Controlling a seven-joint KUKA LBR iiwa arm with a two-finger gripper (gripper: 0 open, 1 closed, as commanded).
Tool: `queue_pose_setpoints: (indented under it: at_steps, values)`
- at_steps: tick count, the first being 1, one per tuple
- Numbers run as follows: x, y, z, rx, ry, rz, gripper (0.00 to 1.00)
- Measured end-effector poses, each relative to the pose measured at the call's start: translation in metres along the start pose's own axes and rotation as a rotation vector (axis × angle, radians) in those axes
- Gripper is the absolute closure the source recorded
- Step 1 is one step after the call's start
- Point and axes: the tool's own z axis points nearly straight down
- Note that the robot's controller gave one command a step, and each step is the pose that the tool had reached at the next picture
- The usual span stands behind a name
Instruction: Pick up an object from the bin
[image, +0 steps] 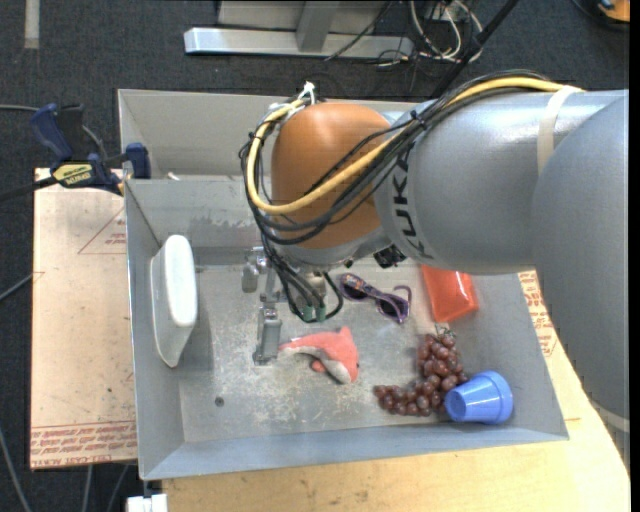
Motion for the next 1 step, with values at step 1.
queue_pose_setpoints:
  at_steps: [1]
  values:
    - [-0.0014, -0.0009, -0.0049, -0.001, -0.007, 0.003, 0.00]
